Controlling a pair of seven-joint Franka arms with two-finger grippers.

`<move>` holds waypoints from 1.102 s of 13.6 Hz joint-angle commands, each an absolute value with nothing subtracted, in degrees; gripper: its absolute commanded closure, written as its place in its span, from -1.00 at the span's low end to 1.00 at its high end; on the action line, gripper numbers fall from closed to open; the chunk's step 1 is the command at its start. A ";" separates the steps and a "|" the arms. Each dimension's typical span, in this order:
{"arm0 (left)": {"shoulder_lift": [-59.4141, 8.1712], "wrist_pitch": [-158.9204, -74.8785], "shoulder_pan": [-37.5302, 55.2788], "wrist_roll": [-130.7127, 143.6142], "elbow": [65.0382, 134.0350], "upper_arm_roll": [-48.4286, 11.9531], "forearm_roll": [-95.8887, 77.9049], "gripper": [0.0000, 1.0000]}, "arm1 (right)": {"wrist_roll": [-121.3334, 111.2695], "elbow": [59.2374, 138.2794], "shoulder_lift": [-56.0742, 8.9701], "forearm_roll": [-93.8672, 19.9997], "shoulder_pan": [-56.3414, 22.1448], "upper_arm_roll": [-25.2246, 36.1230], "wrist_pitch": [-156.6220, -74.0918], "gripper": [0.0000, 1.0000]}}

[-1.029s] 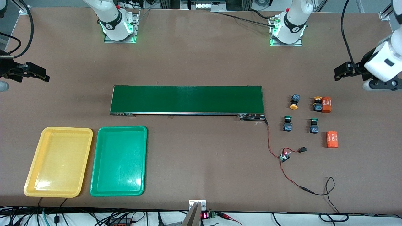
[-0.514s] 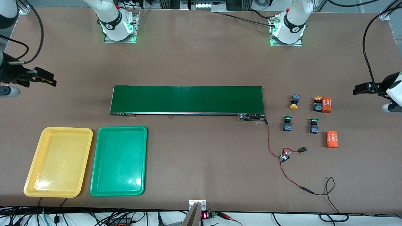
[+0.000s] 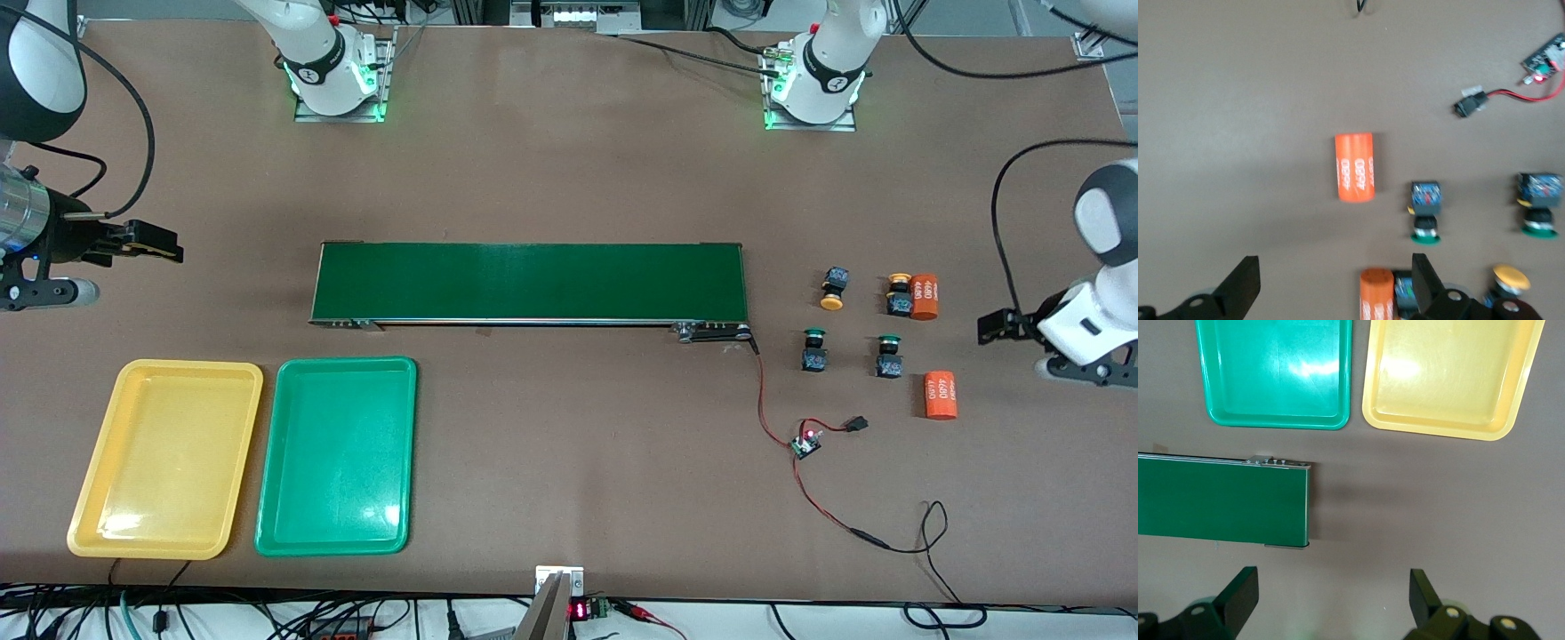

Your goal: Sort buttons by color to trays

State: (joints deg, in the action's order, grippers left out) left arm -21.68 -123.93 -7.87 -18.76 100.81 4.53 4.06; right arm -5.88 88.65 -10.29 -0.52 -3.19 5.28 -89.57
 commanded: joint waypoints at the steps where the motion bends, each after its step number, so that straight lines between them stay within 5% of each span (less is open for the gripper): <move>1: -27.66 -133.63 -8.61 -21.00 100.02 3.96 4.31 -1.00 | -7.03 88.77 -10.28 -0.79 -3.08 5.36 -89.21 -1.00; 4: -33.12 -142.37 -10.63 -22.41 100.28 3.69 4.22 -1.00 | -6.94 88.77 -10.37 -1.05 -3.08 5.36 -89.12 -1.00; 12: -37.44 -142.38 -12.13 -21.97 100.72 0.70 3.25 -0.93 | -6.94 88.77 -10.37 -1.32 -3.25 5.36 -88.86 -1.00; 15: -39.72 -143.61 -14.49 -22.23 100.55 -0.34 3.25 -0.75 | -6.94 88.77 -10.37 -1.32 -3.25 5.36 -88.68 -1.00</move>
State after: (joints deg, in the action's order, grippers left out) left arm -38.14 -142.43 -11.61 -21.15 100.98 1.56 3.80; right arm -5.96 88.65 -10.76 -0.55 -3.20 5.28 -89.33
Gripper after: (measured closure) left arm 0.057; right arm 0.000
